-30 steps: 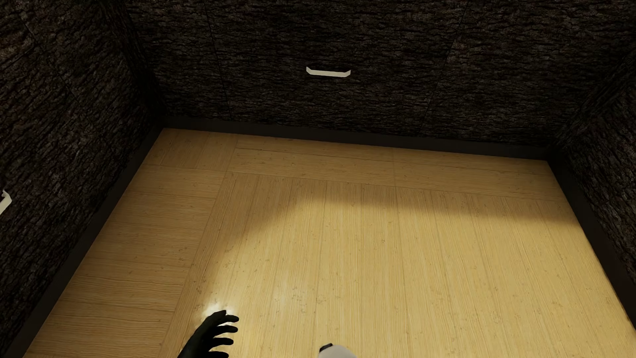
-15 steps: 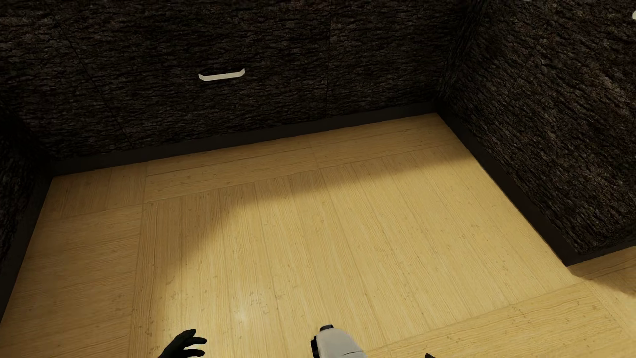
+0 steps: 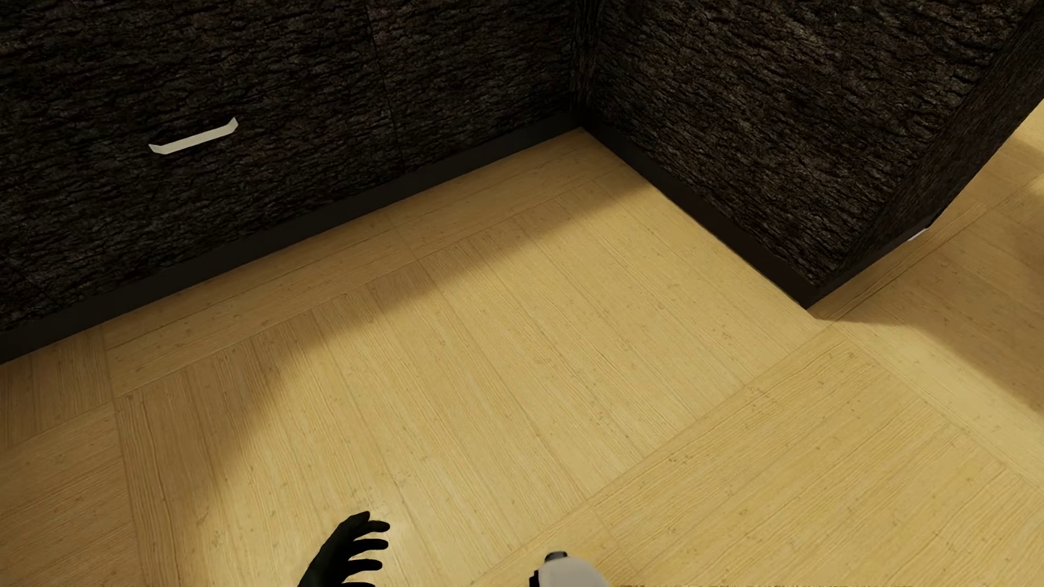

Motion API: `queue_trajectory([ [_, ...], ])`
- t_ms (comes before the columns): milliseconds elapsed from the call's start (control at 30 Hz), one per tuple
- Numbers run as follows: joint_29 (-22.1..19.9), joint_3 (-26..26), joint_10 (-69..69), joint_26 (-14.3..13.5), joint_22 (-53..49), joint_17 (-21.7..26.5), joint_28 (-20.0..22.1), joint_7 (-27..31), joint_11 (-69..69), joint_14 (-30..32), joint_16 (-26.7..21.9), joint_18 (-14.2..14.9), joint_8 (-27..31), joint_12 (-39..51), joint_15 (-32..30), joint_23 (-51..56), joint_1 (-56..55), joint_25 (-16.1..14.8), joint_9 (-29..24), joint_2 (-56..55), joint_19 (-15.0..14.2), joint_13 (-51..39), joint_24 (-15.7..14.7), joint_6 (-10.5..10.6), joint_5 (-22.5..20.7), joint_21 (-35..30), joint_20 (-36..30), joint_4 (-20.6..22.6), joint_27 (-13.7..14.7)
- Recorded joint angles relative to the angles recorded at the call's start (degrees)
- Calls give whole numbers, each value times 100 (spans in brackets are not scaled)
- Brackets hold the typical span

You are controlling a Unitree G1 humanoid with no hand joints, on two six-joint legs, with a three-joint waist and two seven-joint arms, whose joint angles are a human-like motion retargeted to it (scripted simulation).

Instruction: Rotate 180

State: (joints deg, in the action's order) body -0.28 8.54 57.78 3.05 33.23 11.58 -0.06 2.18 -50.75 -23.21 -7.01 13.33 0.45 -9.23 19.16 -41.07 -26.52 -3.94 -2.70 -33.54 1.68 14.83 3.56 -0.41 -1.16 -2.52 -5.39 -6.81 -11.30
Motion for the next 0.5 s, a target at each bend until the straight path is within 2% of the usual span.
queue_trajectory([
  [33,9,-36,-146,-69,90,-157,-11,117,230,15,-42,-149,97,-116,-176,182,-138,114,-7,36,-10,-92,-1,56,-147,21,74,159,87],
  [67,1,-29,-637,-77,26,-327,-67,11,522,-308,-134,-313,188,-281,-389,207,-222,117,1,91,-39,-118,13,177,-315,40,168,294,299],
  [100,-157,168,-950,-92,104,-432,-107,-17,680,-38,-310,-808,270,-462,-420,365,-63,104,11,177,3,-72,-5,188,-398,57,141,329,545],
  [133,-184,386,-1146,-32,300,-458,-123,-239,356,37,-533,-1225,191,-446,-5,393,100,17,32,170,347,-129,-44,32,-265,-93,61,326,758],
  [167,-81,430,-1231,144,288,-425,-108,-408,-342,50,-524,-963,-99,-262,707,494,256,-80,18,193,452,-65,-82,-101,11,-129,95,277,917],
  [200,55,356,-1063,206,141,-297,-50,-556,-382,-67,-491,-974,-118,-124,1086,369,224,-90,99,367,247,-40,-131,-190,279,-93,87,219,1005],
  [233,152,229,-809,182,149,-141,67,-645,-73,-225,-334,-1123,-73,75,664,170,128,-88,183,471,-611,-24,-158,-180,413,-94,10,124,1048],
  [267,201,231,-658,80,37,-161,203,-594,43,-331,-188,-1011,-74,105,372,192,43,-126,243,434,-299,3,-170,-60,260,67,-119,0,991],
  [333,228,745,-1034,-220,-109,-359,311,-813,388,-185,-191,-997,135,-236,143,452,305,-227,278,549,-290,-138,-207,-92,132,-43,-52,-85,632],
  [367,205,762,-1070,-282,-192,-430,290,-774,458,-128,-296,-948,216,-205,45,445,367,-277,238,532,-291,-117,-280,-130,106,-26,-33,-78,505],
  [433,120,697,-1115,-242,-208,-242,117,-351,624,-211,-146,-816,339,4,-126,203,417,-351,153,510,-294,167,-411,35,-88,-31,-98,-44,379],
  [467,-24,871,-1241,-190,-226,-436,-5,-385,720,-208,-295,-811,379,-26,-218,234,472,-325,108,503,-277,113,-475,36,-155,119,-142,-98,262],
  [500,-155,884,-1211,-39,-247,-318,-114,-380,841,-178,-210,-817,449,60,-330,264,447,-300,59,493,-281,132,-474,85,-240,-23,-57,-146,216],
])
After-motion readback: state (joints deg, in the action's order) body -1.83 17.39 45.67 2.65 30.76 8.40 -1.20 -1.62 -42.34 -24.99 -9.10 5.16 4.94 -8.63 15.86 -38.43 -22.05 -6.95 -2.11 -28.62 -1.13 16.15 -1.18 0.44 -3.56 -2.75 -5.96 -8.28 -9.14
